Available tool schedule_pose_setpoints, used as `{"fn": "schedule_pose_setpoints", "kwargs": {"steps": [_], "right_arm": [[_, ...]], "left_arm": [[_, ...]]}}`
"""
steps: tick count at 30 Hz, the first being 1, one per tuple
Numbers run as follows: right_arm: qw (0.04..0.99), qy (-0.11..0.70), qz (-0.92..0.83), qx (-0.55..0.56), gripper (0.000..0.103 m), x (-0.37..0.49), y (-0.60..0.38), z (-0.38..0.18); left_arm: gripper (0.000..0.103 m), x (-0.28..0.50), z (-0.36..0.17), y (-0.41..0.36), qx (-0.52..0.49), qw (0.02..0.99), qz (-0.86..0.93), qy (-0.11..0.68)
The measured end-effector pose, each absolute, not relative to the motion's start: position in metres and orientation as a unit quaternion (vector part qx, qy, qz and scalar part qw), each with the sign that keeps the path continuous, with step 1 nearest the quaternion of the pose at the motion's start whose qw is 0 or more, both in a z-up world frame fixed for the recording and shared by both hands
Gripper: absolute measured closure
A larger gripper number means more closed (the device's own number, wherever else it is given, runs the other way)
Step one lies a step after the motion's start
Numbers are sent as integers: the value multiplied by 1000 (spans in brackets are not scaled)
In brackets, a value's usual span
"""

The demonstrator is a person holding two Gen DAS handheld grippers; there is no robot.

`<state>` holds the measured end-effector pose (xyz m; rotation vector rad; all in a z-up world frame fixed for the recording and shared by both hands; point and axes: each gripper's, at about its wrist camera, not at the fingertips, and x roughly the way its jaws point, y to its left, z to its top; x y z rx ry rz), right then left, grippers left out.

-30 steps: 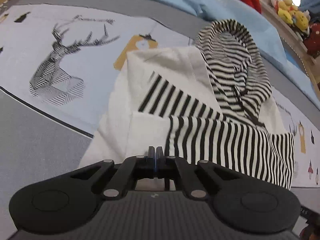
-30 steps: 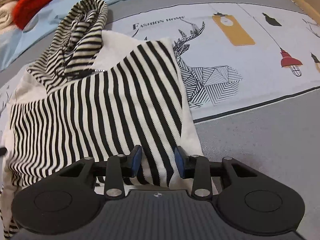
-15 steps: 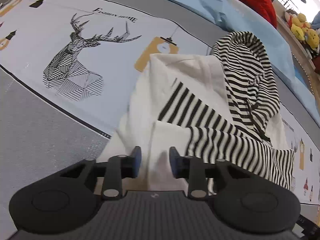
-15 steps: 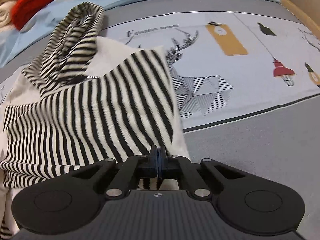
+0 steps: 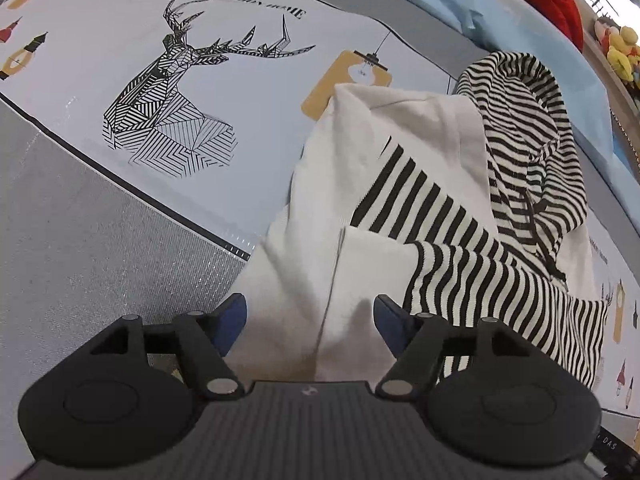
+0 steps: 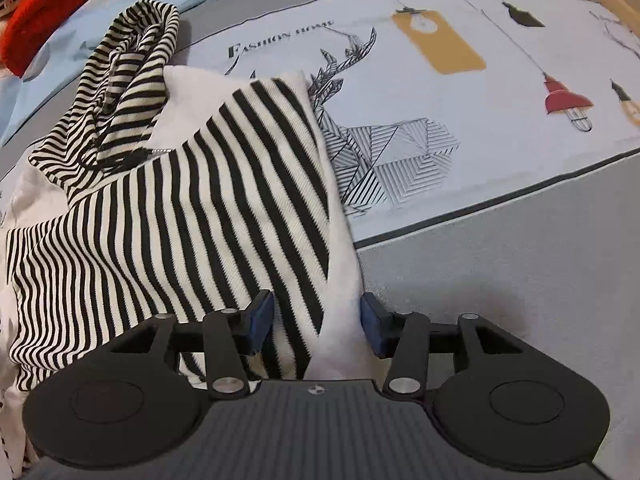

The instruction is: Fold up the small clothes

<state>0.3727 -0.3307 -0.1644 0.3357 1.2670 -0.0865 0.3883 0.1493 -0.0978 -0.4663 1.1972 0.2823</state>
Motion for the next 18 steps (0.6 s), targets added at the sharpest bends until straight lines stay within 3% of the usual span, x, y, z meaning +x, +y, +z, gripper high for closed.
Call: {"fn": "schedule_pose_setpoints", "kwargs": {"steps": [1,2,5,12,15,18], "right_arm": [[795,588,-38,146,58,373,-328,-164],[798,586,-36,138,72,372,-327,-163],[802,578,-43,144,93,372,-332,-160],[810,569,-46,138,97,373,-339,-153],[813,570,-28,120,89,375,-333,-150],[829,536,-44,153,88,372,-339,-136]], "left_arm": [[28,389,-99,148,-213,790,132,559],[28,389,-101,148,-210,788,132,563],[25,389,-109,145,-205,781,131,575],[25,389,-105,144,-188,788,137,571],[25,389,-87,140,-176,809,133,544],[25,388,-75,129,-168,829,105,524]]}}
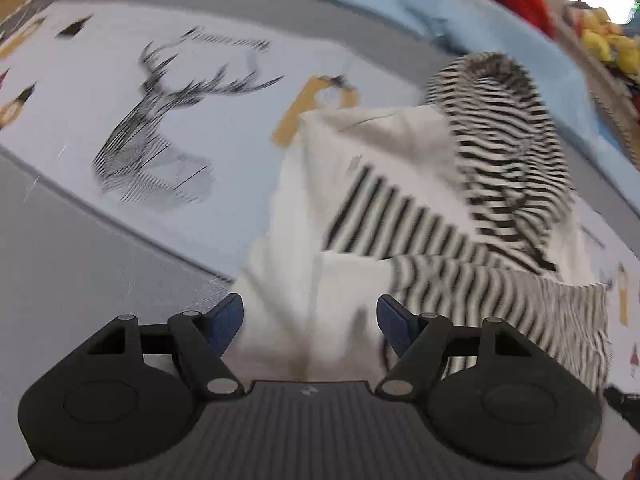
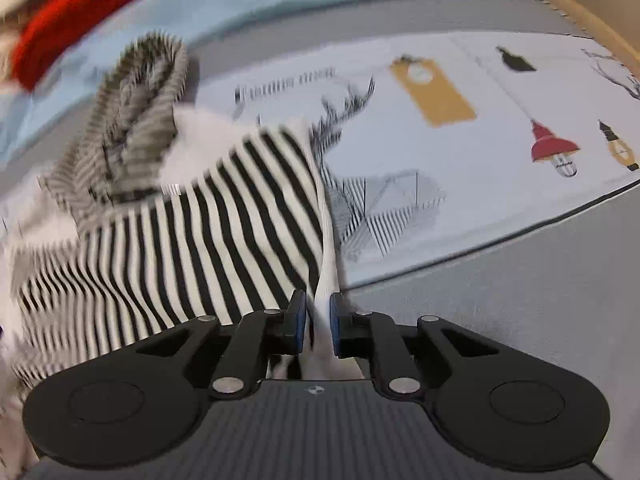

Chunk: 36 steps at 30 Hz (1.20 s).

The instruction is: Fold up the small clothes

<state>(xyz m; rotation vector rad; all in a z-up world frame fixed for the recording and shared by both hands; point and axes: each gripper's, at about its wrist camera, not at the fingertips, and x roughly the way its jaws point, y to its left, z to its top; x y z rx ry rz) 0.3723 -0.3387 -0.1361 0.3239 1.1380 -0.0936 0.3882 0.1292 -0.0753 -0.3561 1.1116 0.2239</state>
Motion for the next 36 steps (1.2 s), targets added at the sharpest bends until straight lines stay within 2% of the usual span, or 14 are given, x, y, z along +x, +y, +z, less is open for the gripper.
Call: {"fn": "schedule_pose_setpoints", "kwargs": {"steps": [3,8,10,12,15,23,30,33,36], "right_arm": [[839,517,-4,170,84,373,-330,-131],[799,555,87,215,83,373,-310,-146],[781,590,87,184,82,373,-300,-157],[776,601,83,175,82,371,-299,-164],[782,591,82,181,82,373,-300,-157],[803,567,77,164,81,375,-299,-149],[840,515,63,161,82,374,-303,-127],[843,506,53,175,82,375,-307,-121],[846,498,52,182,82,372,-306,-114]], "left_arm": [[27,389,-70,115,-175,839,56,512],[39,389,-67,89,-173,840,-45,512],[48,389,-78,81,-152,825,-53,542],[51,390,-95,75,-103,807,-32,580],[54,390,-99,72,-61,810,-12,583],[53,390,-76,71,-100,837,-19,537],[46,391,-60,72,-121,860,9,496],[38,389,-52,73,-128,867,29,480],[38,386,-44,73,-140,873,41,465]]}}
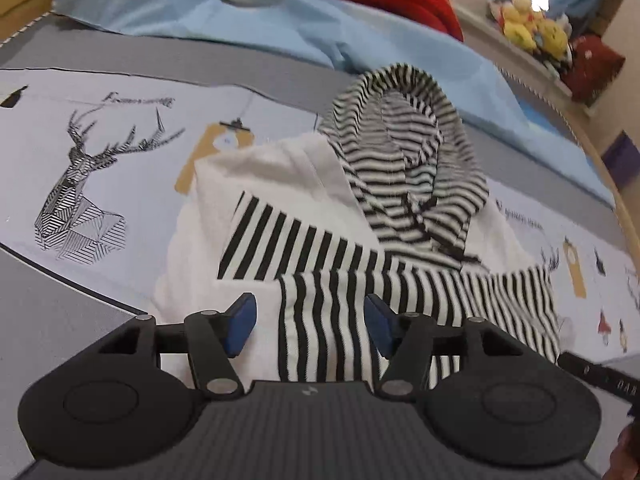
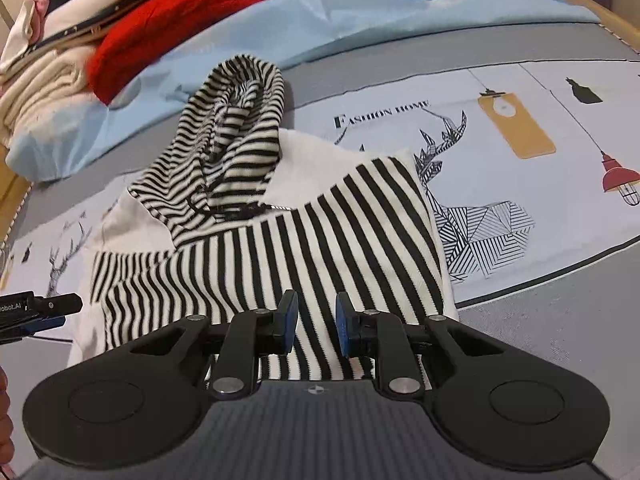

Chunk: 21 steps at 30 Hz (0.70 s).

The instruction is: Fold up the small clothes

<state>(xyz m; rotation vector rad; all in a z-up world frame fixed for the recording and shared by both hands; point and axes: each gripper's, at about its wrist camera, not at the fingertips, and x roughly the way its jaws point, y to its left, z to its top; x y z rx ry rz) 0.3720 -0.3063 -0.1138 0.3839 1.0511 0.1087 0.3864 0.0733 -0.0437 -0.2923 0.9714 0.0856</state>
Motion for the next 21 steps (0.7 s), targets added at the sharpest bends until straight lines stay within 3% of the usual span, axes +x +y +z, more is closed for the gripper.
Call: {"fn": "schedule_pose_setpoints", "kwargs": {"steps": [14,21], "right_arm": [[856,478,44,193,82,355,-315,-96],[856,472,43,208,82,358,-325,-93]], "left_arm": [[39,372,-13,47,-103,907,70,403],[52,372,-4,46,-117,910,54,393]]}}
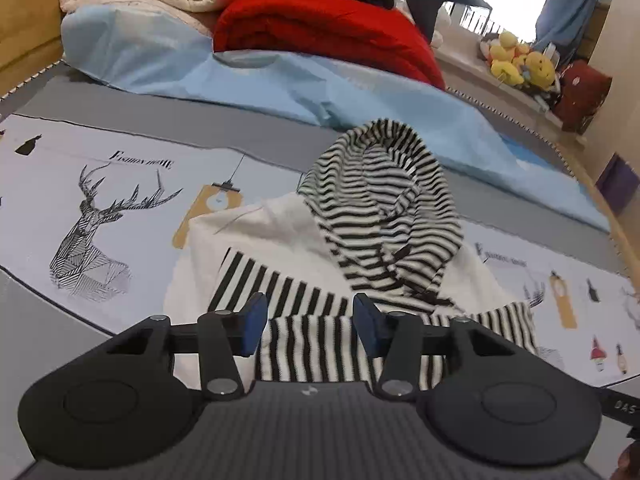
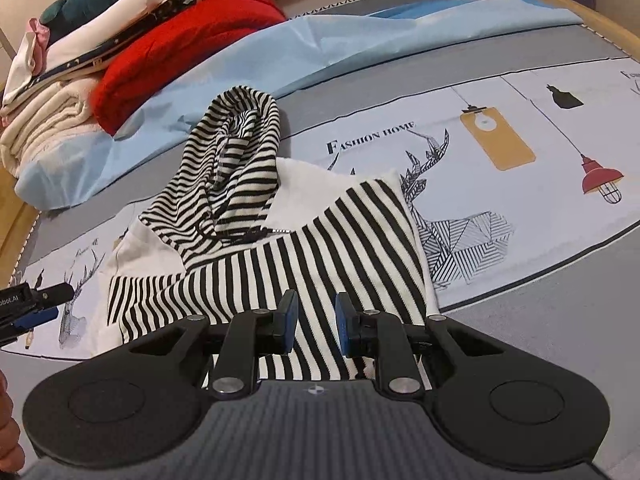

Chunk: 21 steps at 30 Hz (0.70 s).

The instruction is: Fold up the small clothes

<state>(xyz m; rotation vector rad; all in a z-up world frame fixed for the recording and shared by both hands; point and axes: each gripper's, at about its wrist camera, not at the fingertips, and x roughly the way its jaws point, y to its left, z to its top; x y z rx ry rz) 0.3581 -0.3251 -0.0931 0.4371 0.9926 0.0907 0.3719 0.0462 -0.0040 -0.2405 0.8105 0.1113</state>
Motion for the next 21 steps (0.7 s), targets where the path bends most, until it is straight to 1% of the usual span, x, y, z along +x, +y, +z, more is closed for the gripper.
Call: {"fn": "schedule_pose_setpoints", "kwargs": {"steps": [1,4,5,6,7,9,11,13,17,21], "right_arm": [[856,471,44,210,81,359,-327,-92],[856,469,47,214,82,362,-332,-91],[856,469,47,211,82,363,-333,-91],[857,470,44,207,82,364,-335,-91],[857,471,38,203,83,365,-338,-91],[855,474,24,209,86,367,-346,-93],[851,477,8,219,86,368,-355,-95],[847,482,-5,226,86,368,-363,-98],[839,488,-16,239,86,368,-373,-102],[835,496,-17,239,86,368,-377,-106]], "left_arm": [[58,371,-2,45,-110,914,56,387],[72,371,3,39,-70,922,66,375],[76,371,4,39,-71,921,67,378],[83,373,4,41,-79,919,65,380],[85,374,6,43,-87,919,62,380],[85,380,9,47,-93,918,64,380],[88,395,11,48,-89,918,62,382],[89,415,13,48,-85,919,55,382],[89,469,9,49,-80,921,38,378],[89,535,-10,50,-79,921,8,383]]}}
